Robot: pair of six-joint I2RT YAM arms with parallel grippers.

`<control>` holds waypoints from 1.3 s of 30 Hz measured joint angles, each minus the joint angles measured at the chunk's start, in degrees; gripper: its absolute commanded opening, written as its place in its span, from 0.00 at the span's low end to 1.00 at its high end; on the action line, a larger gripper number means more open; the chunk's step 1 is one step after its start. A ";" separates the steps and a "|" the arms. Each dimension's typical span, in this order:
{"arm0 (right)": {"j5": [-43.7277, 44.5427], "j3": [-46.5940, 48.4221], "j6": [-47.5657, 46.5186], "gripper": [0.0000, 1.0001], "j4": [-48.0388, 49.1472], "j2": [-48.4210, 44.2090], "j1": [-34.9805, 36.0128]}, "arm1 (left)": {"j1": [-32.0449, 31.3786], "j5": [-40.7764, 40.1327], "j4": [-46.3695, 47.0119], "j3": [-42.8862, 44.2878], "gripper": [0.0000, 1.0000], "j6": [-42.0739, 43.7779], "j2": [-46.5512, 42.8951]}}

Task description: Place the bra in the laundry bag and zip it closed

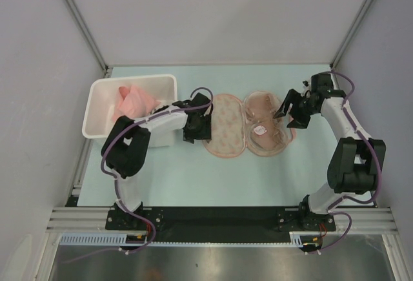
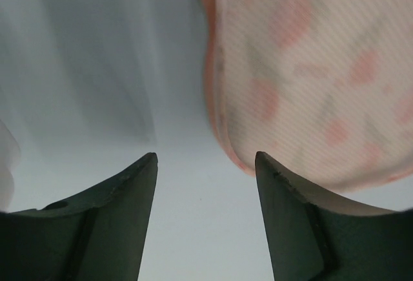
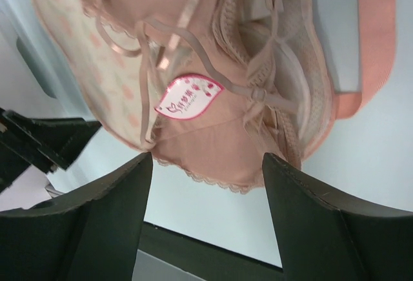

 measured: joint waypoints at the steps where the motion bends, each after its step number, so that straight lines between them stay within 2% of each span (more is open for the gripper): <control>1: 0.31 -0.85 0.28 0.74 0.04 -0.55 0.09 | 0.09 -0.72 -0.17 0.57 0.64 0.02 0.83; 3: 1.25 -2.40 0.42 0.73 0.00 -2.14 0.07 | 0.33 -2.25 -0.94 3.61 0.59 0.09 3.48; 5: 1.99 -2.73 0.46 0.74 0.00 -3.23 0.02 | 0.37 -2.86 -0.68 6.47 0.47 0.11 5.73; 6: 2.82 -2.75 0.55 0.74 0.33 -3.69 0.00 | 0.37 -2.95 -0.72 7.45 0.37 0.13 6.45; 8: 4.63 -2.80 1.07 0.72 0.83 -4.11 -0.11 | 0.37 -3.30 -0.55 9.40 0.25 0.28 8.11; 10: 6.62 -3.13 2.05 0.70 1.40 -4.11 -0.20 | 0.37 -3.23 -0.28 10.62 0.01 0.81 9.81; 16: 11.43 -5.18 5.35 0.57 2.97 -3.45 -1.97 | 0.37 -4.20 -0.70 11.74 0.00 3.19 10.67; 17: 11.78 -5.53 5.70 0.48 3.39 -3.10 -2.34 | 0.37 -5.03 -0.83 11.74 0.00 3.69 10.47; 18: 11.80 -5.92 5.86 0.45 3.87 -2.64 -2.60 | 0.35 -5.70 -1.29 11.82 0.00 4.33 10.08; 24: 10.38 -9.35 5.95 0.41 6.91 -0.35 -3.13 | -1.01 -8.76 -5.57 16.37 0.00 8.72 4.00; 25: 10.16 -9.75 5.95 0.40 7.08 -0.02 -3.10 | -1.79 -9.62 -6.05 18.10 0.00 9.40 2.80; 29: 9.44 -10.21 6.01 0.27 8.17 2.40 -3.08 | -7.69 -13.07 -7.23 25.44 0.00 11.45 -0.79; 35: 8.72 -11.34 6.58 0.08 10.62 6.47 -3.08 | -16.24 -17.97 -9.88 34.73 0.00 14.75 -0.74; 39: 8.48 -11.78 7.06 0.04 12.52 9.77 -3.08 | -18.53 -20.09 -11.28 39.71 0.00 16.98 1.79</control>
